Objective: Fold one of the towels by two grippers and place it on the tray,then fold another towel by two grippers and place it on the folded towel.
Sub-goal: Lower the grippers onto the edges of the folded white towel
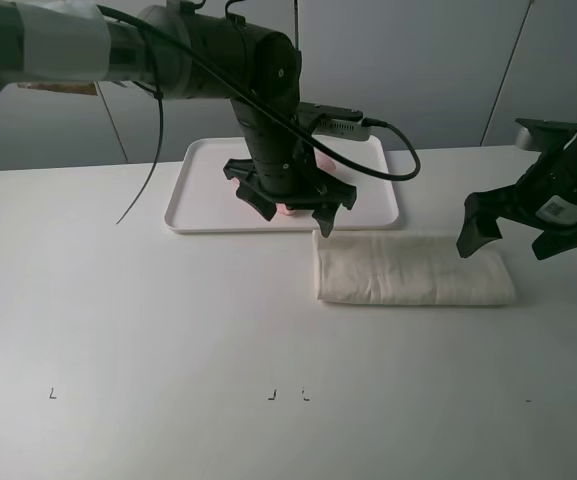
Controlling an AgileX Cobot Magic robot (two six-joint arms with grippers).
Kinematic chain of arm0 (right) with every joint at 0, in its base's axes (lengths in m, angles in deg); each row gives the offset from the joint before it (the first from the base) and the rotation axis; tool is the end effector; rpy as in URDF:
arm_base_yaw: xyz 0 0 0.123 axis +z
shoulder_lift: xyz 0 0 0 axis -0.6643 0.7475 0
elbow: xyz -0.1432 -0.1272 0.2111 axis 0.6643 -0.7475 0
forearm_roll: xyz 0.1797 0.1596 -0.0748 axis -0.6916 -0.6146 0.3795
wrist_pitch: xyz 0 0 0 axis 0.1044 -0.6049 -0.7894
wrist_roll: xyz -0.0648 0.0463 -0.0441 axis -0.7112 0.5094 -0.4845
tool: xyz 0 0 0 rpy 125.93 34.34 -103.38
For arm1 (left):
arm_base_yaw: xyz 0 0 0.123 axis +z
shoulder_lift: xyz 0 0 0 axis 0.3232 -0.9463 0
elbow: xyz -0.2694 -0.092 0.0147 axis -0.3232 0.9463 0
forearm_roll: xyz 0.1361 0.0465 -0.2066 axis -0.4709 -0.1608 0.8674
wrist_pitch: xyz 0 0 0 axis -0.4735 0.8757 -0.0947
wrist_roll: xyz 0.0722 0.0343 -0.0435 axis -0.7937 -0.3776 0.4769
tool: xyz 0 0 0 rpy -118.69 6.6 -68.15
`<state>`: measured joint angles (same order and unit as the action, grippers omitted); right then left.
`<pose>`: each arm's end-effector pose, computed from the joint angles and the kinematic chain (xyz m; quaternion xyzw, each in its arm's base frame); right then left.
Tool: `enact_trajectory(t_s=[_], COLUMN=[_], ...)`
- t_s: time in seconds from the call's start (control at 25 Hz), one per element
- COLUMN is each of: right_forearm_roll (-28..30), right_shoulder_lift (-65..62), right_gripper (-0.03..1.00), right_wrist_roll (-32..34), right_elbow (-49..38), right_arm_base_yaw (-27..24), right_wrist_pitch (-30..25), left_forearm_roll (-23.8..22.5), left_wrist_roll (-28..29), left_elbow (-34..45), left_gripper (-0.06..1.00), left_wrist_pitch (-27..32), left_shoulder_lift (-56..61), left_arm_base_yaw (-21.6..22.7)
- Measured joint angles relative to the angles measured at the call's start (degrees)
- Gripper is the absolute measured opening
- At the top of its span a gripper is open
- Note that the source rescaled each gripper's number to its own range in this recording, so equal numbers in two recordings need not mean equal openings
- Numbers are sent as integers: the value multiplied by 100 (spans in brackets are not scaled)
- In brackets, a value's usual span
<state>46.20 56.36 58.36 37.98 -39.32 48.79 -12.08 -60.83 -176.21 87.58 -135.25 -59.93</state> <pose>0.2875 0.0243 0.1636 -0.0075 0.9944 0.0730 0.0761 0.3631 -0.3145 0.1634 0.2238 0.9656 -0.0551 0.1207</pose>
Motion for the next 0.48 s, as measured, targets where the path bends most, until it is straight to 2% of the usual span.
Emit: enact_trajectory(t_s=[0.2, 0.48], right_forearm_roll=[34, 96], right_shoulder_lift=[203, 315], right_gripper=[100, 100], right_wrist_roll=[17, 17], right_elbow=[0, 258], right_arm_base_yaw=[0, 0], right_wrist_pitch=[-51, -175], left_forearm_roll=[0, 0], left_wrist_roll=[328, 989], left_elbow=[-623, -700], left_gripper=[99, 99], left_wrist_pitch=[721, 753], left_shoulder_lift=[-605, -660], left_arm_base_yaw=[0, 0])
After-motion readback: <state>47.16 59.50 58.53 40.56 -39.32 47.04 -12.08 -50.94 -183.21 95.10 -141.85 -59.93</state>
